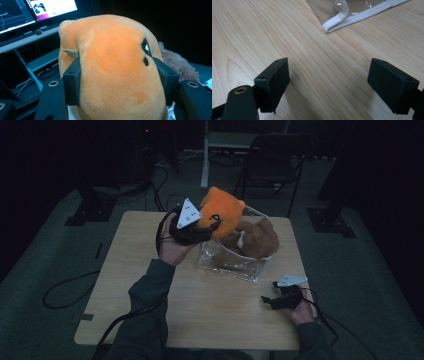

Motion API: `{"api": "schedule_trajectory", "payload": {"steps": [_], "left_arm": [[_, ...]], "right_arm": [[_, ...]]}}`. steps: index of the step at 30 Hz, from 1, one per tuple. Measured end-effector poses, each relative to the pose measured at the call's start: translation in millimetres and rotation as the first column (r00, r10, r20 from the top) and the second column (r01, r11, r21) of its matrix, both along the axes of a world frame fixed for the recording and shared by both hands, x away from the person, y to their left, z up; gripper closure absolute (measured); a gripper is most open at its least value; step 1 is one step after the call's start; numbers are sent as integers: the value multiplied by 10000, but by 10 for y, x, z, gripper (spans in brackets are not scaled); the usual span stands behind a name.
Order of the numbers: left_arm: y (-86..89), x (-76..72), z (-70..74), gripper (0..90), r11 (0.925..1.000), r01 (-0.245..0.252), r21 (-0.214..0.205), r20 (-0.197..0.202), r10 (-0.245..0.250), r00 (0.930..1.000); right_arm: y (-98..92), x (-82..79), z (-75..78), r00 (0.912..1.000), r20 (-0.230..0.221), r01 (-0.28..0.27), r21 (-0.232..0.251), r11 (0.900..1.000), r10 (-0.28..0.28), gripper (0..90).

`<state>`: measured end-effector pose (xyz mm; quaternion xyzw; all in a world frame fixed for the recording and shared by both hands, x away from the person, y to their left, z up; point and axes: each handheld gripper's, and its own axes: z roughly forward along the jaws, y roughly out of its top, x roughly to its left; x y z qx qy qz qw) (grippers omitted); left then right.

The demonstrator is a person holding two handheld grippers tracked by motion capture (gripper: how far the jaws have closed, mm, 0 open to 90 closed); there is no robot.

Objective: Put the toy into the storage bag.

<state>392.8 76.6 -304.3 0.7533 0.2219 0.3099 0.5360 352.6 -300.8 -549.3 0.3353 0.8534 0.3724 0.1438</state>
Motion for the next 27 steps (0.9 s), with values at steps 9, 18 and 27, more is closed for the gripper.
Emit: {"api": "schedule_trajectory", "payload": {"steps": [9,18,27], "left_arm": [[-32,19,-8,381,9999,94,-90,-54,-94,9999],[-85,56,-32,381,9997,208,-136,-150,-210,9997],[-152,119,-79,381,9997,198,-162,-307,-203,9993]], "right_arm": [[0,0,0,10000,3,-1,1,10000,1,170],[0,0,0,10000,5,-1,0,10000,1,170],[0,0,0,10000,9,-4,-1,10000,4,170]]}}
